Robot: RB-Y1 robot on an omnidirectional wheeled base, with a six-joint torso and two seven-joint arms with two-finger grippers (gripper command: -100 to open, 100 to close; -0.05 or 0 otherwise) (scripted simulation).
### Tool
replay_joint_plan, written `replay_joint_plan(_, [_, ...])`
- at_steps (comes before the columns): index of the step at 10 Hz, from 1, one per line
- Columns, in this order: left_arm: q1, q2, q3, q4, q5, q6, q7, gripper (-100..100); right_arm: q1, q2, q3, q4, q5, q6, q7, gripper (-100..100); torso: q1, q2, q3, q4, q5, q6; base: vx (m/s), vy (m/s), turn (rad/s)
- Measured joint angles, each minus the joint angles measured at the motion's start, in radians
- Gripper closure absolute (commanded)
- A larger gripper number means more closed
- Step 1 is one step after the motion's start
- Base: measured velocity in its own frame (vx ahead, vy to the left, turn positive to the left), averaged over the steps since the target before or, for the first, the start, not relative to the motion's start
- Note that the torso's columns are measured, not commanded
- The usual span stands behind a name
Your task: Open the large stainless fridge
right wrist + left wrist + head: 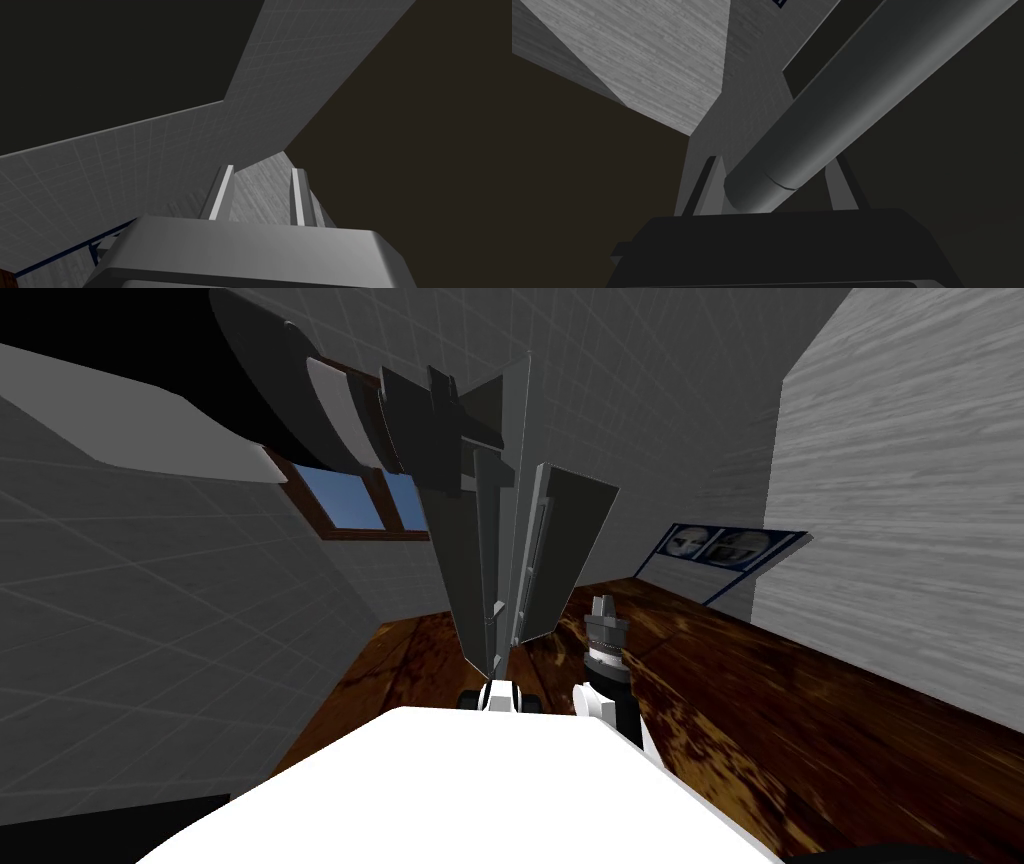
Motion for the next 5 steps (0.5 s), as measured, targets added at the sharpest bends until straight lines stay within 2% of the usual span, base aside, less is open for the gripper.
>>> replay_joint_plan(1, [-0.004, -0.004, 0.004, -0.005, 0.004, 0.001, -0.001, 100, 0.000, 0.000, 0.000, 0.000, 0.000, 0.000, 0.000, 0, 0.001, 0.000, 0.003, 0.002, -0.003, 0.004, -0.021, 0.049, -0.100])
replay_joint_plan(2, [0.015, -0.005, 0.025, -0.005, 0.013, 0.002, -0.009, 100, 0.000, 0.000, 0.000, 0.000, 0.000, 0.000, 0.000, 0, 0.000, -0.001, 0.004, 0.002, -0.006, 0.005, -0.028, 0.037, -0.002])
replay_joint_plan(3, [0.002, -0.010, 0.013, -0.007, 0.006, -0.002, -0.007, 100, 0.000, 0.000, 0.000, 0.000, 0.000, 0.000, 0.000, 0, 0.001, -0.001, 0.006, 0.002, -0.005, 0.004, -0.016, 0.013, 0.024])
replay_joint_plan(5, [0.010, -0.006, 0.017, -0.003, 0.008, -0.007, -0.007, 100, 0.000, 0.000, 0.000, 0.000, 0.000, 0.000, 0.000, 0, 0.001, -0.001, 0.005, 0.002, -0.005, 0.003, -0.001, 0.003, -0.003])
